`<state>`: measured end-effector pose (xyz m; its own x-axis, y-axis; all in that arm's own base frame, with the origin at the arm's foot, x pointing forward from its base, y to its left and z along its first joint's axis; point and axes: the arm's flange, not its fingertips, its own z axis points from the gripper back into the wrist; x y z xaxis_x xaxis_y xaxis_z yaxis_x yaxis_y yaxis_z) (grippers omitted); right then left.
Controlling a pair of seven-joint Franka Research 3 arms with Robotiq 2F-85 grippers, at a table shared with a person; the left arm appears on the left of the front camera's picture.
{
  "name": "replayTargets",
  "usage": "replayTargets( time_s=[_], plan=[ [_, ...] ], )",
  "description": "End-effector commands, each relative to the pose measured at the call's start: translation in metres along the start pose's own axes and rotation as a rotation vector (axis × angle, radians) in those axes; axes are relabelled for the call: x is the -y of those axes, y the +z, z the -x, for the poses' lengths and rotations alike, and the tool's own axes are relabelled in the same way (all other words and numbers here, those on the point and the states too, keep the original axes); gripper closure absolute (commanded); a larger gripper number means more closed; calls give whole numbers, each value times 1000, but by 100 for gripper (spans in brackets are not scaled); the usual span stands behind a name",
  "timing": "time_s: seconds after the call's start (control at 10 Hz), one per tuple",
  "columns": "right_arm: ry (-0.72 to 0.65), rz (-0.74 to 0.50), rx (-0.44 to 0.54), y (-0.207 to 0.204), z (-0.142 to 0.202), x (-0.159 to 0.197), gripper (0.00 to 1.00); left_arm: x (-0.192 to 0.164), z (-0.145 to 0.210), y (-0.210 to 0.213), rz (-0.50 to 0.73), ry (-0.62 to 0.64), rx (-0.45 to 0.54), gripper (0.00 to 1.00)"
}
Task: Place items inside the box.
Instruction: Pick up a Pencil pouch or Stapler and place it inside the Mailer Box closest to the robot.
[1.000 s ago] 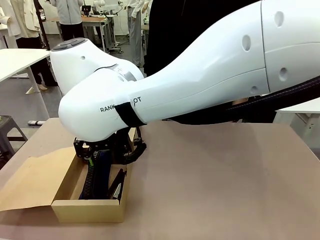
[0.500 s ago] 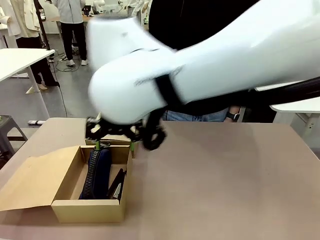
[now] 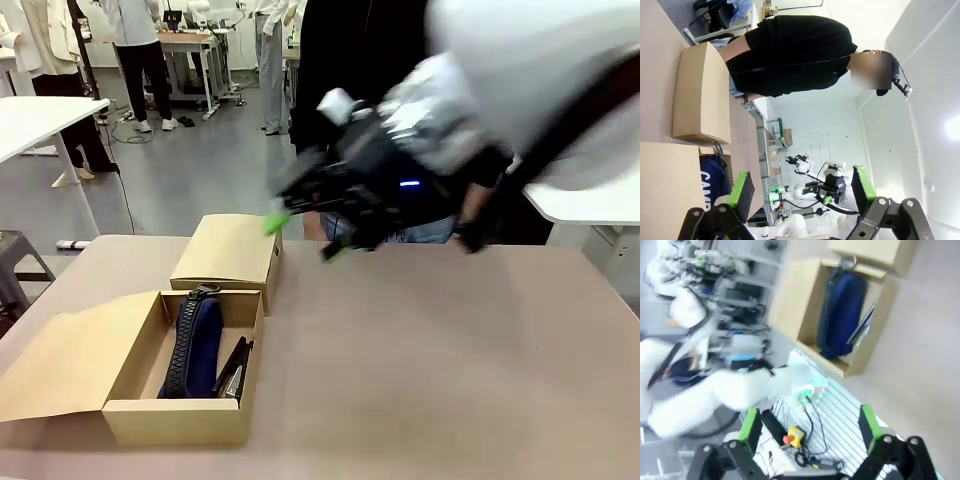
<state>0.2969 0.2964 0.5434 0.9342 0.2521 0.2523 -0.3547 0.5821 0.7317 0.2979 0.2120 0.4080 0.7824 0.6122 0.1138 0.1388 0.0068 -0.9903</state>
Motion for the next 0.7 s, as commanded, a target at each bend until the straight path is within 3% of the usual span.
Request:
replayTargets(
  time_s=[0.0, 0.1, 0.2, 0.4, 0.6],
  plan=[
    [-55, -73, 15, 74, 50, 115, 0, 0, 2, 0, 14, -20, -2, 0],
    [-53, 69, -66, 68, 56, 118, 0, 0, 2, 0, 14, -20, -2, 0],
    [-9, 12, -49, 78, 66, 130, 0, 0, 2, 0, 14, -20, -2, 0],
    [-16, -162, 117, 106, 97, 178, 0, 0, 2, 0, 14, -20, -2, 0],
    [-68, -222, 239, 114, 143, 223, 0, 0, 2, 0, 14, -20, -2, 0]
  ],
)
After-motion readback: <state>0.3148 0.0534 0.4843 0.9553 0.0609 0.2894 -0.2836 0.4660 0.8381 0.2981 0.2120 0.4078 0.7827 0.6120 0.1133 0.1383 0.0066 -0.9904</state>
